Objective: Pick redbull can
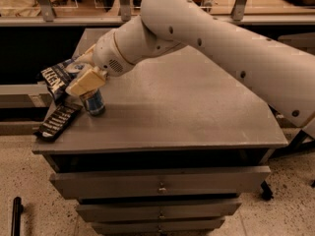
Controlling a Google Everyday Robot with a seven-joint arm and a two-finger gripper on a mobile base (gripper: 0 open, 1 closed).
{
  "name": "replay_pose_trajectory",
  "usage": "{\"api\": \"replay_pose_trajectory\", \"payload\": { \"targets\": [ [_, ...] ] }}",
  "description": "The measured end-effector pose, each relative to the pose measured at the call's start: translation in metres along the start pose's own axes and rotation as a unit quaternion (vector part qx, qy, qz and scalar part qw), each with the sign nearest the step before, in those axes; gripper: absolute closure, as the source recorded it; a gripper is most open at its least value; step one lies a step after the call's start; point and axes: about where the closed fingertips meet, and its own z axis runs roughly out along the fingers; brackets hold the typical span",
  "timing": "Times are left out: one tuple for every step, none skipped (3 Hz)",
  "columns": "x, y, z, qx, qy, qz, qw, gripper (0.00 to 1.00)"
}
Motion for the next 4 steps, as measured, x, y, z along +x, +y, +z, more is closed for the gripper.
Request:
{"api": "replay_pose_trajectory", "payload": {
  "targets": [
    [0.002, 0.003, -0.001, 0.0, 0.0, 0.004, 1.0, 0.65],
    [0.001, 0.001, -0.016, 0.021, -0.015, 0.009, 0.9996, 0.88],
    [-0.005, -0.006, -0.049, 0.066, -0.047, 0.011, 0.9967, 1.0],
    [-0.006, -0.01, -0.092, 0.124, -0.068, 0.018, 0.9898, 1.0]
  ]
}}
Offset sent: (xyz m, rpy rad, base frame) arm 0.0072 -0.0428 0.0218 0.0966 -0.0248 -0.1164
